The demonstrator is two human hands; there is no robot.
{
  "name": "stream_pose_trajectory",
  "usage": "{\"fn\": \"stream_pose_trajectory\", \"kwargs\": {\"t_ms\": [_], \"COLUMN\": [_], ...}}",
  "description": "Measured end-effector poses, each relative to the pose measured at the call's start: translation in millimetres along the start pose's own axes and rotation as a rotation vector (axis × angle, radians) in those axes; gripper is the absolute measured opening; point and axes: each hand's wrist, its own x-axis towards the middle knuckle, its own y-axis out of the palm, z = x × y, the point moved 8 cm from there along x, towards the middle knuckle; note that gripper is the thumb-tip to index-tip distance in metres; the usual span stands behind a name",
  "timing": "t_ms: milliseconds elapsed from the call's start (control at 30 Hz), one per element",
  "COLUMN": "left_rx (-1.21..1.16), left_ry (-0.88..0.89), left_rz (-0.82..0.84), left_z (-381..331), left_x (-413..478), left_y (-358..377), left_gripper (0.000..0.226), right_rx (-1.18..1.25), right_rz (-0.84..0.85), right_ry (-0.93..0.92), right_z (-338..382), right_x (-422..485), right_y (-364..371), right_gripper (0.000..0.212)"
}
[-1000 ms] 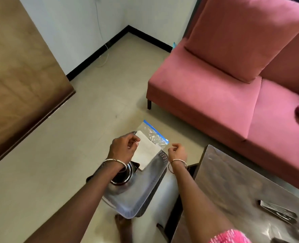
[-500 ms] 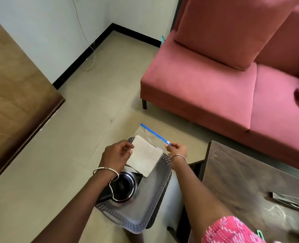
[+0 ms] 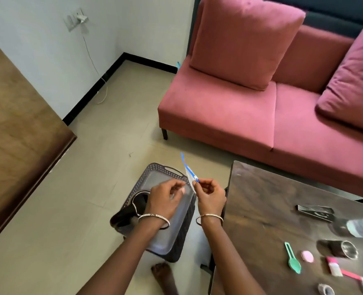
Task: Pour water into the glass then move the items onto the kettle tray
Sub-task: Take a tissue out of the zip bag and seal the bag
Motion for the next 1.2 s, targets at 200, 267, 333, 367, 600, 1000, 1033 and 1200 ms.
{"fn": "stream_pose_trajectory", "kwargs": {"t_ms": [200,267,333,367,600,1000,1033,1200], "left_rx": [-0.146,-0.2,-0.3,-0.36,-0.353,-0.1,-0.096,-0.069], "left_ry": [0.037,0.058,0.063,0.058,0.123,0.398,0.42,0.495], "left_rz": [-0.079,-0.13,-0.159,-0.168,-0.259,-0.032,-0.006,0.053], "left_z": [-46.6,-60.3,-69.3,-72.5,-91.5,-165.6,-172.6,-199.7], "left_x": [-80.6,-109.3,-134.9,-147.3,-207.3,-239.2,-239.3,-242.4], "left_y": [1.6,-4.3,-9.5,-12.3,-28.7,32.5,42.0,93.3], "left_gripper": [0.019,0.018,0.017,0.015,0.006,0.008,0.01,0.011], "right_rx": [0.022,0.016,0.02,0.033,0.058,-0.456,-0.479,-0.413], "right_rz": [-0.045,-0.04,-0.019,-0.004,0.159,0.047,0.053,0.009], "right_ry": [-0.237,-0.303,-0.372,-0.397,-0.528,-0.645,-0.619,-0.57], "right_z": [69.2,84.4,95.9,100.4,116.6,146.2,141.4,127.0], "right_x": [-92.6,-125.8,-154.9,-168.9,-237.4,-231.3,-226.6,-203.5], "right_y": [-58.6,-72.7,-82.1,-87.1,-130.3,-236.8,-244.9,-298.4], "right_gripper": [0.021,0.025,0.025,0.025,0.032,0.023,0.021,0.014]}}
